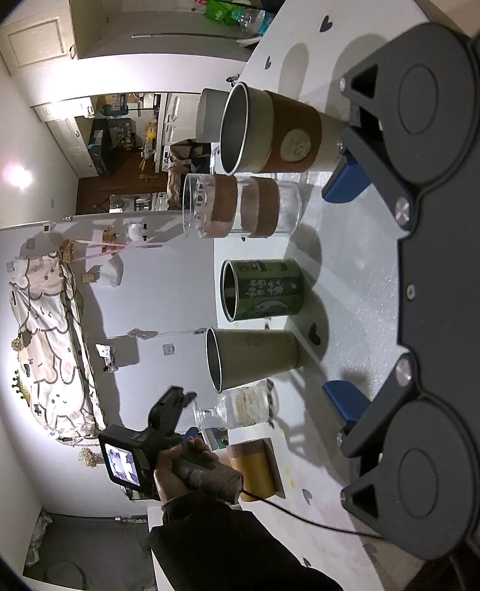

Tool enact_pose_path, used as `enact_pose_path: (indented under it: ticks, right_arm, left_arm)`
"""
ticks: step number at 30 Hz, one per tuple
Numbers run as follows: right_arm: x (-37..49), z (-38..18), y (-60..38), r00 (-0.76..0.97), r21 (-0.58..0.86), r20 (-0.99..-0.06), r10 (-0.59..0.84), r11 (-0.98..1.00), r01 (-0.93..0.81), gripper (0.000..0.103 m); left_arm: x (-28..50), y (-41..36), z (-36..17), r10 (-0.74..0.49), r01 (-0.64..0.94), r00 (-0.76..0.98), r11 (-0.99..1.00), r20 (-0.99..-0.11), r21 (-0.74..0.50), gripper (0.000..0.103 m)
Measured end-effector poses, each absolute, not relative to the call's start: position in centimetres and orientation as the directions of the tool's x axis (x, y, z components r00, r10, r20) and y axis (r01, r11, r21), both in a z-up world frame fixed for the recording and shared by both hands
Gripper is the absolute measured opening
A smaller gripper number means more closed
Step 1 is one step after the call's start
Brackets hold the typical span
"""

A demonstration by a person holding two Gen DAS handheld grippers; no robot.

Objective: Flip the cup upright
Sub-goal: 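Lower the left gripper over the upside-down glass base and close on it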

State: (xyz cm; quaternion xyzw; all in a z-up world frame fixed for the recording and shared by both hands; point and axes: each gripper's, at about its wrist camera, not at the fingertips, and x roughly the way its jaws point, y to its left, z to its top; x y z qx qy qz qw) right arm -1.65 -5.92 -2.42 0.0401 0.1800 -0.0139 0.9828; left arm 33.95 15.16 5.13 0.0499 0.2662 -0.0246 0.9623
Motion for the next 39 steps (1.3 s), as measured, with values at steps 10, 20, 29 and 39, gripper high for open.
enact_pose_path:
  ticks: [10,20,29,39]
  right_arm:
    - [-1.4,-2.5,-6.0,0.934,0.074,-0.358,-0.009,0.997,0.038,0.103]
    - [-1.4,-2.5,-6.0,0.932,0.072,-0.363,-0.014,0.997,0.043,0.103]
    - [-1.3,-2.6,-5.9,0.930,0.068,-0.366,-0.013,0.997,0.041,0.103]
    - [-1.2,-2.6,-6.0,0.929,0.070,-0.369,-0.015,0.997,0.043,0.103]
  left_arm:
    - [33.2,14.1,4.9,-0.011,0.090,0.883,0.985,-0.470,0.145,0.060]
    - [34.0,14.1,4.6,0.015,0.050,0.882,0.991,-0.471,0.124,0.073]
    - [34.9,15.9,4.4,-0.016,0.040,0.853,0.999,-0.521,0.035,0.077]
    - [34.5,15.7,3.9,-0.029,0.051,0.843,0.998,-0.538,0.026,0.060]
